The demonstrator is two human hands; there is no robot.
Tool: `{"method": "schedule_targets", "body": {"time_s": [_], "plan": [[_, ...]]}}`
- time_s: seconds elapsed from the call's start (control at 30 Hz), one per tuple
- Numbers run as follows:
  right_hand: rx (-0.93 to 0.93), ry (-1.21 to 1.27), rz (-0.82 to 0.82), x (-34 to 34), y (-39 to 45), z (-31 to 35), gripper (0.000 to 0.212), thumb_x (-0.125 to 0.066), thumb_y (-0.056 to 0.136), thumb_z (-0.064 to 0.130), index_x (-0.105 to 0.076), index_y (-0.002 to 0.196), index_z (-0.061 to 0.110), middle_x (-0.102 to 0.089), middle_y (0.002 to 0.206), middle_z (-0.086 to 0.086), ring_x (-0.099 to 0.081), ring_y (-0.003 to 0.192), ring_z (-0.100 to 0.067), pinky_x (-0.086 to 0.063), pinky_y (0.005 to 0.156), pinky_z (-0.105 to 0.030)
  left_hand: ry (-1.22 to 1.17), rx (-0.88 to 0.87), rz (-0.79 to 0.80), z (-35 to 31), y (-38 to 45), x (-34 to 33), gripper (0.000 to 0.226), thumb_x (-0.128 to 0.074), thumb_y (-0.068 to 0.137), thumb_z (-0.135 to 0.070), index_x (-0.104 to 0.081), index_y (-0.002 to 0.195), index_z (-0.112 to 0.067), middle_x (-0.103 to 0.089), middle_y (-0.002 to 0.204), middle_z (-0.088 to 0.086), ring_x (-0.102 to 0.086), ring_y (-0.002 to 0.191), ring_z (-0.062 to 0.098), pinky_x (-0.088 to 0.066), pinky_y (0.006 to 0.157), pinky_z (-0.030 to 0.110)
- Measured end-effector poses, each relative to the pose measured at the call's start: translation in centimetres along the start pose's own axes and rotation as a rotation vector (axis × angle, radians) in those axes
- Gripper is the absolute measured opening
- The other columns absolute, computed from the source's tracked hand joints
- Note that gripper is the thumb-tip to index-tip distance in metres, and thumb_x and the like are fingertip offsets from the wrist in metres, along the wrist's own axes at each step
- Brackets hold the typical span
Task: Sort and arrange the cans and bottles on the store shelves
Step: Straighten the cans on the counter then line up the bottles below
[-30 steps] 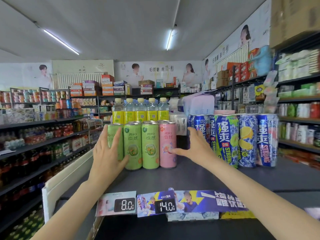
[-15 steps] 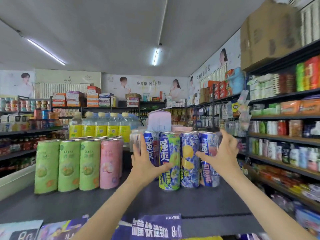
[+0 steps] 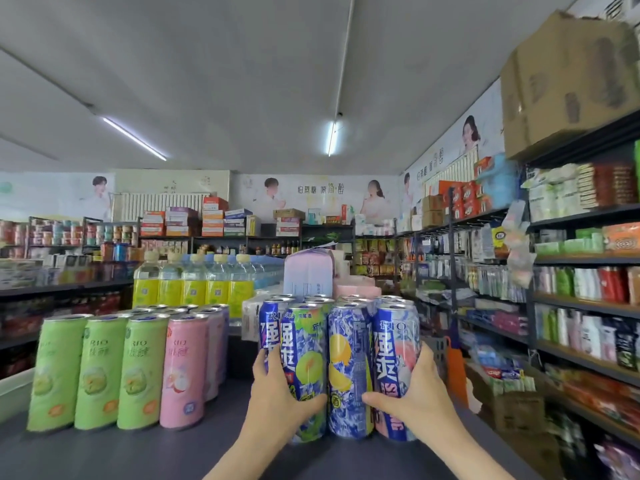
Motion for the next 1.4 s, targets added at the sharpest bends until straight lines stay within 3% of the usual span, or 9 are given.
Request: {"method": "schedule_targets", "body": {"time_s": [0.07, 0.13, 0.3, 0.47, 0.6, 0.8, 0.93, 1.07, 1.4], "plan": [[0.003, 0.033, -0.007, -0.2, 0.3, 0.0, 0.121, -0.089, 0.051, 0.041, -0.014, 0.143, 0.015, -0.039, 0.136, 0.0, -0.044, 0.125, -0.018, -0.041, 0.102, -0.039, 0.058, -0.002, 0.012, 0.2, 0.2, 0.6, 0.109, -0.073, 0.053, -0.058, -0.021, 0.14, -0.019, -0.024, 0.135, 0.004, -0.04, 0.119, 0.021, -0.035, 0.102, 0.027], [0.001, 0.064, -0.025, -0.1, 0.4, -0.1, 0.114, -0.09, 0.052, 0.036, -0.019, 0.14, 0.018, -0.043, 0.132, 0.001, -0.046, 0.122, -0.018, -0.041, 0.101, -0.038, 0.044, -0.037, 0.028, 0.1, 0.6, 1.0, 0.108, -0.078, 0.056, -0.055, -0.021, 0.141, -0.021, -0.034, 0.127, -0.002, -0.046, 0.11, 0.013, -0.038, 0.095, 0.022], [-0.007, 0.107, -0.063, 0.1, 0.2, 0.0, 0.111, -0.091, 0.051, 0.032, -0.022, 0.138, 0.021, -0.045, 0.131, 0.001, -0.047, 0.121, -0.017, -0.041, 0.101, -0.038, 0.062, -0.051, -0.028, -0.4, 0.7, 1.6, 0.112, -0.076, 0.061, -0.057, -0.013, 0.145, -0.018, -0.037, 0.13, -0.008, -0.041, 0.122, 0.01, -0.035, 0.097, 0.021], [-0.023, 0.108, -0.075, 0.1, -0.1, 0.5, 0.124, -0.086, 0.043, 0.054, -0.019, 0.141, 0.019, -0.04, 0.137, 0.002, -0.042, 0.126, -0.017, -0.039, 0.104, -0.042, 0.192, -0.097, -0.038, -1.4, 0.6, 1.8, 0.103, -0.07, 0.062, -0.064, -0.017, 0.139, -0.019, -0.038, 0.13, -0.007, -0.043, 0.12, 0.011, -0.038, 0.091, 0.021], [-0.022, 0.052, -0.111, 0.8, -0.1, 0.8, 0.137, -0.07, 0.034, 0.075, -0.013, 0.145, 0.017, -0.038, 0.141, -0.001, -0.042, 0.128, -0.019, -0.04, 0.103, -0.044, 0.17, -0.11, -0.022, -1.9, 0.6, 1.4, 0.09, -0.072, 0.059, -0.065, -0.031, 0.127, -0.022, -0.046, 0.121, -0.009, -0.05, 0.112, 0.01, -0.041, 0.086, 0.021], [-0.04, 0.048, -0.133, 1.4, -0.4, 0.7, 0.122, -0.085, 0.05, 0.048, -0.016, 0.144, 0.012, -0.043, 0.138, -0.004, -0.044, 0.126, -0.02, -0.039, 0.102, -0.039, 0.176, -0.119, -0.01, -2.4, 0.6, 0.8, 0.087, -0.074, 0.059, -0.062, -0.034, 0.126, -0.022, -0.047, 0.118, -0.007, -0.052, 0.108, 0.012, -0.04, 0.083, 0.021], [-0.057, 0.0, -0.141, 1.6, -0.7, 0.6, 0.122, -0.08, 0.052, 0.053, -0.014, 0.145, 0.011, -0.036, 0.143, -0.006, -0.034, 0.133, -0.022, -0.034, 0.108, -0.043, 0.163, -0.118, 0.0, -2.6, 0.4, 0.6, 0.086, -0.075, 0.061, -0.06, -0.034, 0.126, -0.022, -0.047, 0.12, -0.006, -0.051, 0.109, 0.012, -0.041, 0.083, 0.021], [-0.067, -0.058, -0.139, 1.6, -0.7, 0.3, 0.096, -0.075, 0.076, 0.023, -0.01, 0.146, 0.008, -0.03, 0.145, -0.01, -0.028, 0.135, -0.025, -0.028, 0.107, -0.039, 0.202, -0.111, -0.001, -2.8, 0.2, 0.5, 0.089, -0.073, 0.063, -0.06, -0.031, 0.129, -0.018, -0.045, 0.122, -0.004, -0.05, 0.112, 0.015, -0.041, 0.084, 0.022], [-0.052, -0.197, -0.168, 2.0, -1.7, 1.2, 0.098, -0.067, 0.083, 0.032, 0.002, 0.148, 0.009, -0.019, 0.149, -0.012, -0.02, 0.138, -0.028, -0.024, 0.108, -0.035, 0.205, -0.057, -0.032, -2.7, -0.1, -0.7, 0.094, -0.07, 0.069, -0.058, -0.023, 0.136, -0.011, -0.038, 0.129, 0.005, -0.04, 0.122, 0.023, -0.039, 0.098, 0.032]]}}
Point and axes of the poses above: each hand's wrist, its own y-axis towards the middle knuckle, its own x-axis out of the back of the hand, z = x × y, the point moved 9 cm from there along y, towards the middle knuckle
